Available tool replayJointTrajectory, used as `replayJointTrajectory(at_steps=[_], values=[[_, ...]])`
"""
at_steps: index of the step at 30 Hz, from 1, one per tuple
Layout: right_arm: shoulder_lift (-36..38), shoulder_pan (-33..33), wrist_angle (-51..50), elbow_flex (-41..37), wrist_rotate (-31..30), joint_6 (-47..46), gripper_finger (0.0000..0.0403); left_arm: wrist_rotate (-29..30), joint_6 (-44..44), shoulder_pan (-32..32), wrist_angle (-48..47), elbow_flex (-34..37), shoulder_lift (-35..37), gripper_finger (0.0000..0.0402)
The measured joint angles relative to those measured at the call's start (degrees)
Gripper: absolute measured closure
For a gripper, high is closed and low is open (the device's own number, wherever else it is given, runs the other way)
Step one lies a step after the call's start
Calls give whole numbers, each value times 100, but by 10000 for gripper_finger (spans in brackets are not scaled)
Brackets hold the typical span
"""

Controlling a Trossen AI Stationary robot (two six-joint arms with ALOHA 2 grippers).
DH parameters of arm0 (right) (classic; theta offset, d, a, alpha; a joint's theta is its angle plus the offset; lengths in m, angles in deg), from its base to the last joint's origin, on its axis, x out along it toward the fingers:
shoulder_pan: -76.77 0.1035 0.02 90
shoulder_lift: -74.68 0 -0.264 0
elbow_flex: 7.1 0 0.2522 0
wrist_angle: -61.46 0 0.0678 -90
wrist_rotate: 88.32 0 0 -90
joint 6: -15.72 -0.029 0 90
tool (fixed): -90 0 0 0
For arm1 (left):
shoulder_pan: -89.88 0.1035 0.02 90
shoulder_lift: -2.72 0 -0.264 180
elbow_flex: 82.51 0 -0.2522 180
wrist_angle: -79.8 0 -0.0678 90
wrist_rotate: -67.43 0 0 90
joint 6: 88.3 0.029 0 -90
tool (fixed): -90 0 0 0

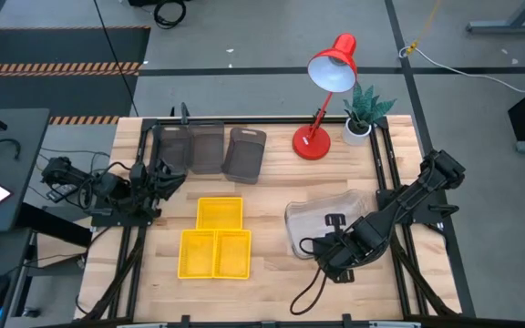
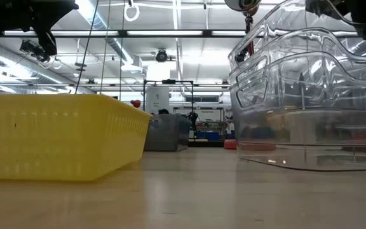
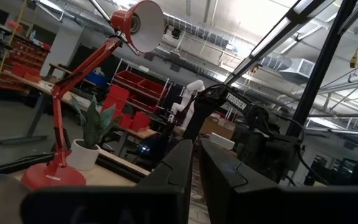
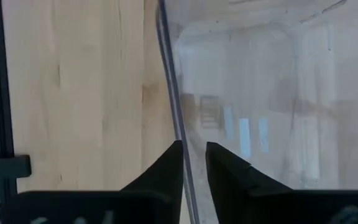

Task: Stack baskets by color
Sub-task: Stack the top transparent bin on top of the bottom transparent bin, then stack the bottom left yellow bin on top of the bottom right yellow bin

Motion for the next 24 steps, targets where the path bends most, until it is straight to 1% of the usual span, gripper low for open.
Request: replayJointTrajectory(at_steps=[3, 7, 13, 17, 24], values=[[0, -22, 34, 0, -8, -32, 303, 0, -92, 0, -17, 0, 0, 369], [25, -127, 0, 7, 266, -138, 265, -2, -129, 0, -17, 0, 1, 373], [37, -268, -173, 379, 320, -150, 218, -2, -126, 0, -19, 0, 2, 367], [44, -415, -415, 645, 258, 32, 205, 0, -126, 0, -27, 0, 2, 366], [44, -765, -351, 948, 278, 408, 209, 0, -125, 0, -32, 0, 2, 373]])
